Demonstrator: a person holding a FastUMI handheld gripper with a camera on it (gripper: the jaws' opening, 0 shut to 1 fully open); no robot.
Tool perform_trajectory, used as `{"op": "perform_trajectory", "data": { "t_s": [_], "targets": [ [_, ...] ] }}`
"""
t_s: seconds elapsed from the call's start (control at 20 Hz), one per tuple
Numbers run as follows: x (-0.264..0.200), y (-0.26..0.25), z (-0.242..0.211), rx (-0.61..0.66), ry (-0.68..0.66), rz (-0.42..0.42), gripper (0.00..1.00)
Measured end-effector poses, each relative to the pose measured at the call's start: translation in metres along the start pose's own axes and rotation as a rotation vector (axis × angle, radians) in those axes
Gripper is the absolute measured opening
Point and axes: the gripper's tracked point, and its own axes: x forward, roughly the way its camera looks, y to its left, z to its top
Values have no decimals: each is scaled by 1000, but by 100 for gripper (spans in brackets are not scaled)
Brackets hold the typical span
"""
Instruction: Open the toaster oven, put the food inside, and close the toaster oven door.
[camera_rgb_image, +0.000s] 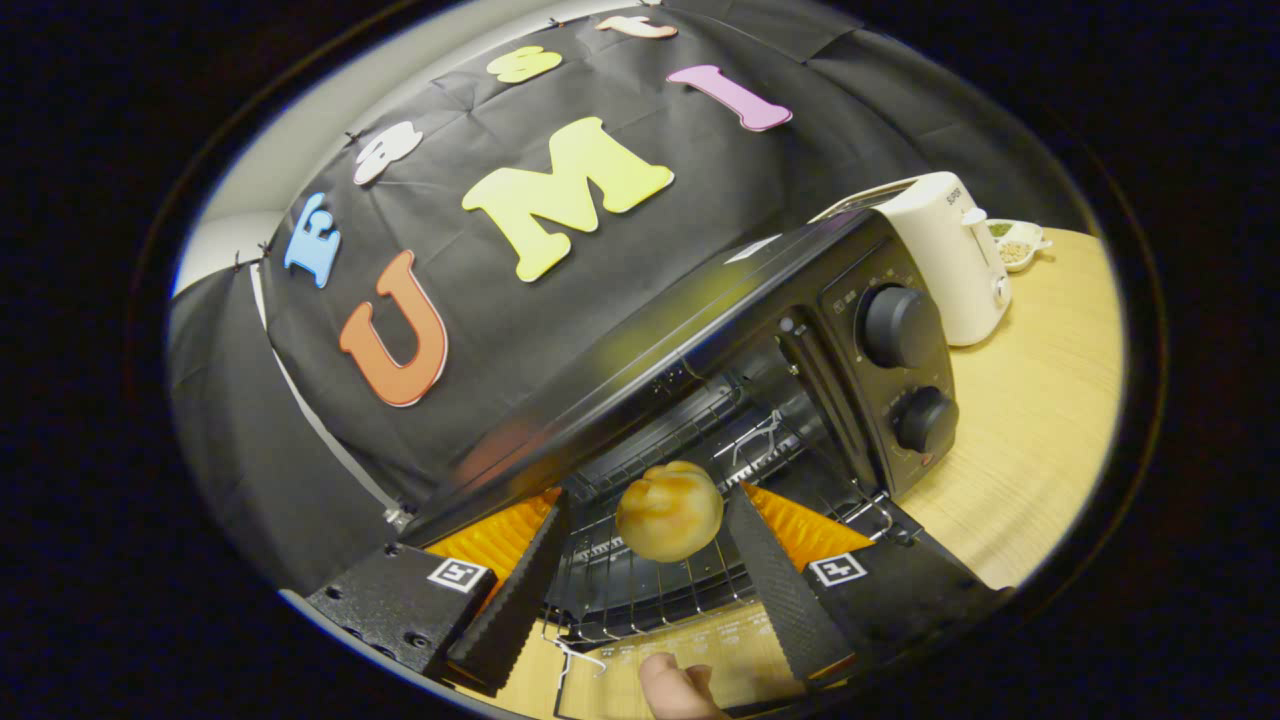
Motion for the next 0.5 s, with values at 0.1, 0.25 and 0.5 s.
{"op": "perform_trajectory", "data": {
  "t_s": [0.1,0.25,0.5],
  "targets": [
    [-15,3,2,4,-5,9,100],
    [-37,5,1,9,-9,12,100],
    [-75,19,-4,-50,9,29,100]
  ]
}}
